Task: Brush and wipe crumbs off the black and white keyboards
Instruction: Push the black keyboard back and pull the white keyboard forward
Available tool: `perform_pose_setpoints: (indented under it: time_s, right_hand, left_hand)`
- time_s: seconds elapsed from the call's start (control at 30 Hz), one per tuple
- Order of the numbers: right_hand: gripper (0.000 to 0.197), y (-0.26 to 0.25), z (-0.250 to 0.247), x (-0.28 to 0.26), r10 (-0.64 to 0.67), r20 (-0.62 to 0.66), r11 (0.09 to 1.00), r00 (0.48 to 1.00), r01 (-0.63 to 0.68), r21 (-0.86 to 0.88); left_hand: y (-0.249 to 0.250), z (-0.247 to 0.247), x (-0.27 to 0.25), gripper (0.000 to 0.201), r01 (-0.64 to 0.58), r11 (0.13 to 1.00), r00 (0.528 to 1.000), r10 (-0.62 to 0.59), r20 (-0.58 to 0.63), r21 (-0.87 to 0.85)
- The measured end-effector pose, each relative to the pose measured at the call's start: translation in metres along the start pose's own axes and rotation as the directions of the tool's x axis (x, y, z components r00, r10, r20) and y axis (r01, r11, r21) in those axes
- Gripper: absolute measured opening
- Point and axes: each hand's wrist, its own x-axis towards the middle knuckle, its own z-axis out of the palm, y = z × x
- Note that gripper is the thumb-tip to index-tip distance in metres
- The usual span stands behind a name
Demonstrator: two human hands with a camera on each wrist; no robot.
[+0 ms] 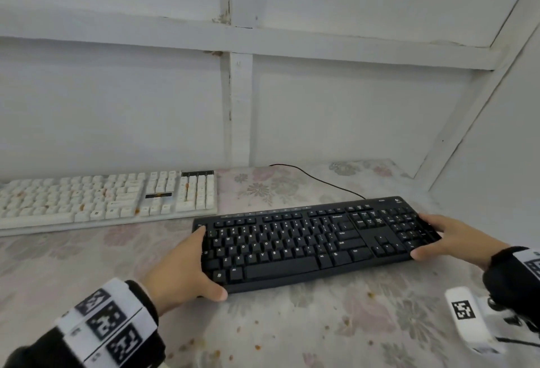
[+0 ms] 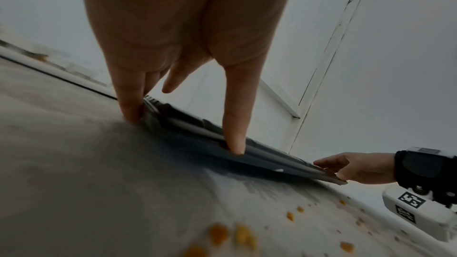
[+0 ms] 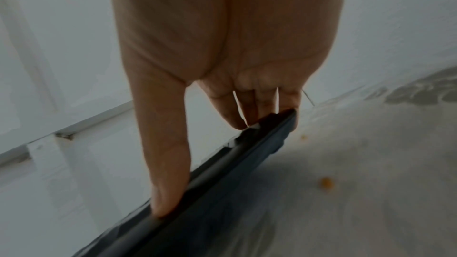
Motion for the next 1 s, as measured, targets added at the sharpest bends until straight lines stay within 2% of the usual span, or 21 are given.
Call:
perform_pose_setpoints:
  time_s: [0.03,0.07,0.2,0.3,0.37,0.43,0.5,0.57,0.83,0.9,0.97,1.0]
  right_hand:
    - [0.084,0.006,-0.009,0.006,-0.008,0.004,0.999,1.0,0.008,-0.042]
    - [0.093,0.011,-0.016,0.013,-0.016,0.006,0.998,1.0,0.016,-0.065]
    - [0.109,0.024,-0.037,0.035,-0.043,0.008,0.997,0.999,0.044,-0.056]
    - [0.108,0.027,-0.046,0.051,-0.041,0.024,0.998,0.999,0.042,-0.056]
    - [0.112,0.032,-0.051,0.062,-0.054,0.015,0.998,0.998,0.054,-0.045]
    - [0.103,0.032,-0.053,0.073,-0.063,0.025,0.995,0.998,0.064,-0.072]
    - [0.068,0.032,-0.054,0.084,-0.038,0.029,0.997,0.999,0.04,-0.063]
    - [0.049,0.034,-0.056,0.098,-0.034,0.014,0.995,0.999,0.036,-0.089]
    - [0.046,0.036,-0.058,0.139,-0.066,0.015,0.985,0.998,0.067,-0.161]
    - [0.056,0.033,-0.059,0.145,-0.063,0.041,0.982,0.997,0.069,-0.176]
    - [0.078,0.03,-0.06,0.151,-0.057,0.058,0.976,0.997,0.067,-0.206]
    - [0.079,0.027,-0.061,0.154,-0.047,0.056,0.972,0.997,0.059,-0.225]
  left_hand:
    - [0.006,0.007,0.006,0.08,0.01,1.0,1.0,-0.01,-0.003,0.0]
    - [0.014,0.012,0.011,0.081,0.016,1.0,1.0,-0.016,-0.006,0.011]
    - [0.039,0.027,0.033,0.085,0.057,0.995,0.998,-0.054,-0.04,0.085]
    - [0.051,0.031,0.049,0.102,0.109,0.986,0.994,-0.104,-0.044,0.123]
    - [0.054,0.031,0.059,0.103,0.118,0.984,0.993,-0.114,-0.041,0.137]
    - [0.055,0.029,0.07,0.104,0.133,0.979,0.991,-0.128,-0.042,0.154]
    - [0.055,0.026,0.079,0.108,0.145,0.976,0.989,-0.138,-0.053,0.165]
    - [0.053,0.023,0.088,0.114,0.159,0.974,0.987,-0.152,-0.058,0.159]
    - [0.037,0.005,0.119,0.122,0.187,0.963,0.982,-0.177,-0.065,0.194]
    - [0.037,0.002,0.123,0.12,0.191,0.951,0.981,-0.178,-0.075,0.242]
    - [0.038,0.001,0.127,0.119,0.193,0.942,0.98,-0.175,-0.09,0.276]
    - [0.04,0.001,0.128,0.118,0.199,0.936,0.979,-0.178,-0.096,0.289]
